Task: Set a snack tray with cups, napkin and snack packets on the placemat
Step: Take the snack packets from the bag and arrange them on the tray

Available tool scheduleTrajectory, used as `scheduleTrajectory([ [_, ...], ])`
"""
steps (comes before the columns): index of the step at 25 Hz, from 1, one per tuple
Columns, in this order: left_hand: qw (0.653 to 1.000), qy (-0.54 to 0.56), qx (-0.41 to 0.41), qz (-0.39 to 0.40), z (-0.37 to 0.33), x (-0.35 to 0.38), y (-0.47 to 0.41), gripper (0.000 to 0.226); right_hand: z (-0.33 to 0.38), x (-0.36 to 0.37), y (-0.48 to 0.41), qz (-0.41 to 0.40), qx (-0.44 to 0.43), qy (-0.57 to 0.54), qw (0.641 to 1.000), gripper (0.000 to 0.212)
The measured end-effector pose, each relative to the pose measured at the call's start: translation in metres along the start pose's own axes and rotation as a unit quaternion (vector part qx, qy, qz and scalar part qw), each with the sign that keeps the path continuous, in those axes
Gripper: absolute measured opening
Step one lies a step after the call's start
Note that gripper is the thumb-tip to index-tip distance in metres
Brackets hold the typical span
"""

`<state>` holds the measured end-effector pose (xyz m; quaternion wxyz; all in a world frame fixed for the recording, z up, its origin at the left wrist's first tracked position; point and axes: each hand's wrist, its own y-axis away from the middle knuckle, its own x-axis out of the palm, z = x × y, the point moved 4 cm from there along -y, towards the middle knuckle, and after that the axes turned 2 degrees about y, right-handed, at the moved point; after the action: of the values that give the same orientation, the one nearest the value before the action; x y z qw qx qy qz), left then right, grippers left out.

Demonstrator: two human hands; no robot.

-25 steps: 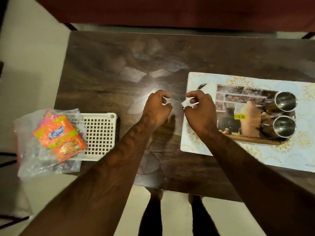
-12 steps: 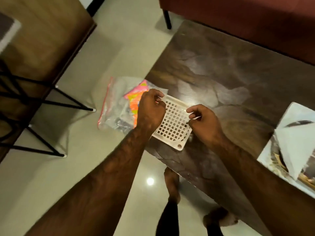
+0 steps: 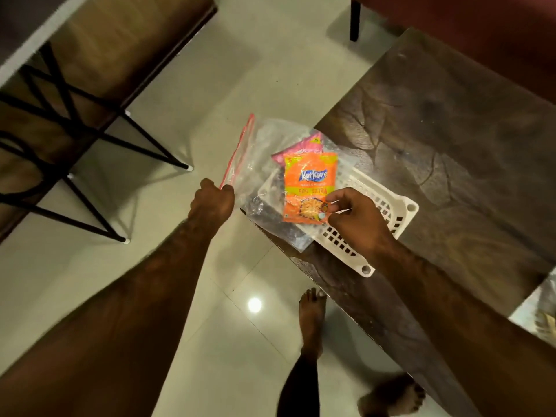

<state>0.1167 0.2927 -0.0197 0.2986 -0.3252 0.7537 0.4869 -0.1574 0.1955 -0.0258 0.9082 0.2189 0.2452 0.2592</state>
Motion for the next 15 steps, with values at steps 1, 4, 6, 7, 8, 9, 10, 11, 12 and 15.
scheduleTrajectory([
  [1,1.000,0.016,-0.010,0.020,0.004,0.005,-0.003,0.056,0.000,0.001,-0.001,-0.002,0.002,0.005,1.000,0.032],
  [4,0.996,0.081,-0.019,0.030,0.005,0.012,-0.010,0.049,-0.003,-0.001,-0.002,-0.011,0.009,0.014,1.000,0.027],
  [6,0.995,0.099,-0.006,0.011,-0.002,0.013,-0.010,0.043,-0.004,-0.005,-0.003,-0.017,0.017,0.020,1.000,0.026],
  [7,0.995,0.103,0.006,-0.002,-0.007,0.012,-0.008,0.041,-0.004,-0.005,-0.004,-0.018,0.020,0.020,0.999,0.027],
  [8,0.994,0.110,0.018,-0.014,-0.012,0.011,-0.006,0.039,-0.003,-0.006,-0.003,-0.017,0.021,0.020,0.999,0.028],
  [9,0.992,0.119,0.030,-0.023,-0.016,0.010,-0.003,0.037,-0.002,-0.006,-0.002,-0.015,0.021,0.019,0.999,0.029],
  [10,0.991,0.127,0.040,-0.030,-0.019,0.009,0.000,0.035,0.000,-0.007,-0.001,-0.015,0.020,0.016,1.000,0.031],
  [11,0.989,0.136,0.045,-0.036,-0.023,0.008,0.003,0.034,0.003,-0.007,0.000,-0.013,0.017,0.013,1.000,0.035],
  [12,0.987,0.151,0.045,-0.038,-0.025,0.007,0.006,0.033,0.006,-0.008,0.001,-0.012,0.014,0.010,1.000,0.038],
  [15,0.976,0.215,0.035,-0.022,-0.029,0.004,0.020,0.028,0.020,-0.009,0.006,-0.007,0.006,0.005,1.000,0.039],
])
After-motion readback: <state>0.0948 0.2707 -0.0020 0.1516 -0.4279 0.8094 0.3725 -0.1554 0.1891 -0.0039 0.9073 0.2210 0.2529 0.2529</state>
